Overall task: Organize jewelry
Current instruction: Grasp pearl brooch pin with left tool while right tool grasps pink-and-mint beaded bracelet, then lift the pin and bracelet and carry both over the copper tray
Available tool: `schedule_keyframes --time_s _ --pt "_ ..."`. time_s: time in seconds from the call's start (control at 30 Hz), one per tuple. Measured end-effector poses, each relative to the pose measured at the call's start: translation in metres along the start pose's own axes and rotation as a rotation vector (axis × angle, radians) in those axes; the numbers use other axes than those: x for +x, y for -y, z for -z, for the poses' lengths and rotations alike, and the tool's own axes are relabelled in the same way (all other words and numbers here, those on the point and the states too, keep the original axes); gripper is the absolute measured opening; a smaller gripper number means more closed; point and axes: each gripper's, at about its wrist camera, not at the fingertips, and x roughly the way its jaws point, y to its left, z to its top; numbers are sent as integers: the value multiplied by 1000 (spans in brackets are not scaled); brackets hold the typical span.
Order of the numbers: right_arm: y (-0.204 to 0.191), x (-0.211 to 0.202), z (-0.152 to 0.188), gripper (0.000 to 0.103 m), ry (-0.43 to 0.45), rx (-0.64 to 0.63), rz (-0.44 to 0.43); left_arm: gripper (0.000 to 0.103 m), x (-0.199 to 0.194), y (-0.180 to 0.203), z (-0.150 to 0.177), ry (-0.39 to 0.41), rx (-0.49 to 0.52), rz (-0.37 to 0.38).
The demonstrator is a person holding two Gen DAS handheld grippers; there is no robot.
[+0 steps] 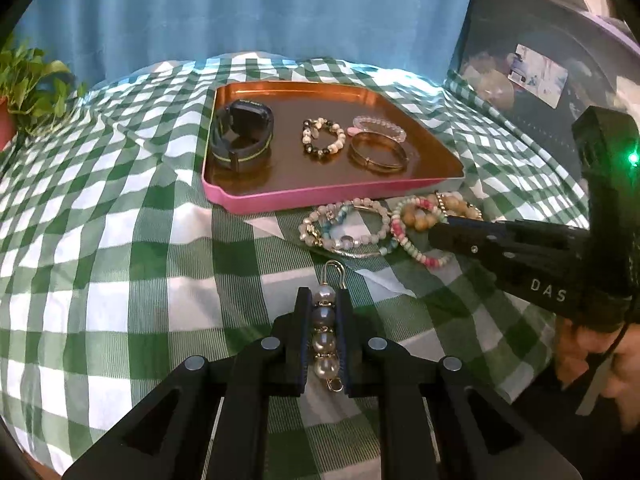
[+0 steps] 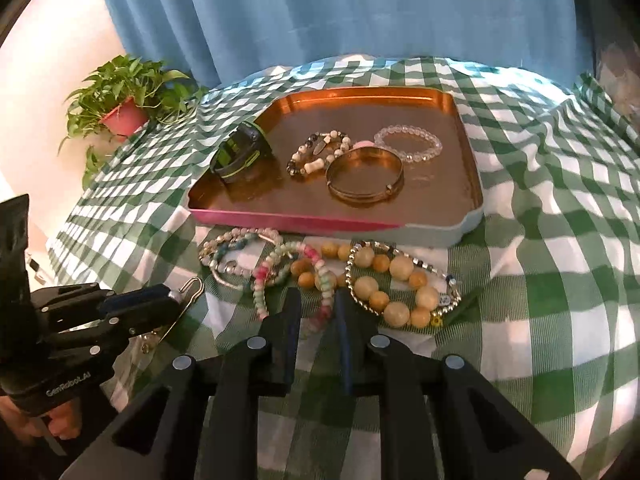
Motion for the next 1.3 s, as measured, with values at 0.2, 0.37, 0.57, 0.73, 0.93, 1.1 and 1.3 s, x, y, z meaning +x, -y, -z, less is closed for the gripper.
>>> schedule_keyframes --time_s 0.2,0.37,0.57,0.73,0.93,1.1,1.3 --pt "4 -17 19 6 14 -14 1 12 -4 -8 2 -22 -32 44" --pt "15 -45 46 6 15 8 29 12 -18 -4 14 -31 -44 50" --pt "15 -44 43 10 16 7 47 18 -17 10 20 -14 10 -13" --pt "3 -35 40 11 26 -95 120 19 -15 9 20 6 12 -12" --pt "0 -30 37 11 29 -132 133 14 -12 9 14 -37 31 4" --pt "1 -31 36 6 32 -125 130 11 -12 6 12 -49 5 18" --pt "4 -37 37 5 34 -95 115 11 -17 13 14 -79 -31 -14"
